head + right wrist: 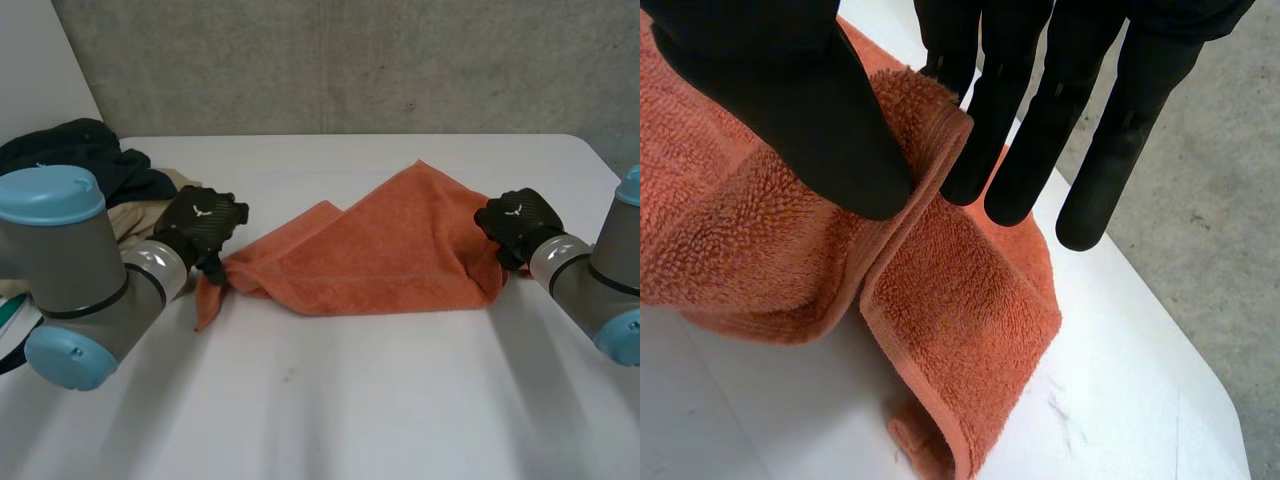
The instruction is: Fold the laundry.
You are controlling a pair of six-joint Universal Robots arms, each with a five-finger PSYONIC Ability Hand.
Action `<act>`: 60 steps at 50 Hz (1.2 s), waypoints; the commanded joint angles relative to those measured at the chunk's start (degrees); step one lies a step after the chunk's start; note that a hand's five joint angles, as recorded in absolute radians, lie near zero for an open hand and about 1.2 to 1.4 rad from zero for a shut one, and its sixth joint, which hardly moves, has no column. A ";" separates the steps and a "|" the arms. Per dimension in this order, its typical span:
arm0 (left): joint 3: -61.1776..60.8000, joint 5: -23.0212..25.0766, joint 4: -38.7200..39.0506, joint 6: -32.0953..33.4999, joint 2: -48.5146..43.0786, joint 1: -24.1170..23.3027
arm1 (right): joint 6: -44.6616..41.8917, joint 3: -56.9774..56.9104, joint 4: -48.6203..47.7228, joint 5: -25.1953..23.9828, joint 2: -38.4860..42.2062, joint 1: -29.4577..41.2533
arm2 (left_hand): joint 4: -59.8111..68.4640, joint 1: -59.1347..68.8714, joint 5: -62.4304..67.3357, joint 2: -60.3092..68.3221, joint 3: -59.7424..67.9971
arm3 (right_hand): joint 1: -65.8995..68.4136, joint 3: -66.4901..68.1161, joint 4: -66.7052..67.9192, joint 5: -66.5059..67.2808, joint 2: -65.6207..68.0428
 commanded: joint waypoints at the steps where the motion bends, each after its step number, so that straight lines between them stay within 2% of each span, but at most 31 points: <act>1: 1.81 -2.16 -0.75 -0.40 -2.29 0.03 | 0.09 0.27 0.38 0.30 -1.87 -0.36 | 2.28 1.98 2.69 1.78 -5.49 | 16.00 11.92 11.56 13.92 12.53; 8: 3.21 0.13 -5.06 -0.84 -4.40 -0.67 | -0.52 -0.43 7.13 0.39 -3.62 -1.85 | 10.67 10.37 11.08 10.17 2.90 | 16.00 11.92 11.56 13.92 12.53; 12: 4.88 0.13 -8.05 -0.67 -5.54 -0.59 | -0.70 -0.96 12.76 0.21 -4.59 -2.82 | 32.16 31.87 32.57 31.66 24.40 | 16.00 11.92 11.56 13.92 12.53; 13: 5.84 -0.39 -8.83 -0.41 -5.98 -0.41 | -0.70 -0.96 15.38 0.13 -5.03 -3.08 | 46.54 46.25 46.95 46.04 38.78 | 16.00 11.92 11.56 13.92 12.53; 15: 6.99 -1.18 -9.54 -0.32 -6.24 -0.06 | -0.70 -0.96 17.59 -0.14 -5.47 -3.17 | 55.04 54.74 55.45 54.54 47.27 | 16.00 11.92 11.56 13.92 12.53; 20: 10.67 -4.52 -9.64 -0.23 -6.68 0.56 | -2.10 -1.05 26.11 -1.72 -7.14 -3.96 | 55.08 54.79 55.49 54.58 47.31 | 16.00 11.92 11.56 13.92 12.53; 24: 13.66 -5.32 -7.27 0.12 -6.51 0.21 | -6.84 -1.05 39.54 -4.70 -8.99 -4.23 | 55.08 54.79 55.49 54.58 47.31 | 16.00 11.92 11.56 13.92 12.53; 25: 14.89 -5.49 -6.22 0.47 -6.33 -0.14 | -11.03 -1.31 47.06 -5.93 -9.25 -4.40 | 55.08 54.79 55.49 54.58 47.31 | 16.00 11.92 11.56 13.92 12.53; 26: 15.60 -5.58 -5.86 0.56 -6.25 -0.32 | -12.72 -1.75 49.66 -6.29 -9.25 -4.41 | 55.08 54.79 55.49 54.58 47.31 | 7.98 3.91 3.55 5.91 4.52; 27: 17.00 -5.67 -5.16 0.82 -5.90 -0.84 | -16.22 -2.88 53.69 -7.16 -9.34 -4.49 | 55.08 54.79 55.49 54.58 47.31 | -21.57 -25.65 -26.01 -23.65 -25.04; 28: 17.71 -5.84 -4.80 1.00 -5.72 -1.11 | -17.56 -3.59 53.73 -7.34 -9.60 -4.41 | 55.08 54.79 55.49 54.58 47.31 | -33.69 -37.77 -38.13 -35.77 -37.16; 30: 19.20 -6.20 -4.54 1.18 -5.37 -1.55 | -17.75 -5.08 52.07 -7.35 -9.60 -4.32 | 55.08 54.79 55.49 54.58 47.31 | -43.19 -47.26 -47.62 -45.26 -46.65; 31: 20.69 -6.63 -4.54 0.83 -4.58 -1.99 | -15.66 -7.09 49.36 -6.82 -9.69 -3.97 | 55.08 54.79 55.49 54.58 47.31 | -54.00 -58.08 -58.44 -56.08 -57.47; 36: 24.57 -7.08 -4.62 1.00 -1.07 -3.48 | -6.16 -13.87 39.94 -4.71 -10.30 -2.04 | 55.08 54.79 55.49 54.58 47.31 | -54.00 -58.08 -58.44 -56.08 -57.47; 42: 26.77 -4.63 -4.36 2.84 5.60 -5.68 | -2.11 -21.34 28.43 -5.76 -6.54 0.60 | 55.08 54.79 55.49 54.58 47.31 | -54.00 -58.08 -58.44 -56.08 -57.47; 48: 25.19 2.23 -3.83 4.78 12.82 -7.53 | -1.14 -32.22 14.20 -12.60 6.80 7.71 | 55.08 54.79 55.49 54.58 47.31 | -54.00 -58.08 -58.44 -56.08 -57.47; 52: 21.94 7.06 -2.96 5.83 18.35 -9.19 | 1.48 -39.78 10.15 -16.65 16.37 10.35 | 55.08 54.79 55.49 54.58 47.31 | -54.00 -58.08 -58.44 -56.08 -57.47; 60: 14.92 9.27 -0.32 7.85 23.81 -10.69 | 16.41 -59.99 10.92 -18.33 37.38 13.61 | 55.08 54.79 55.49 54.58 47.31 | -54.00 -58.08 -58.44 -56.08 -57.47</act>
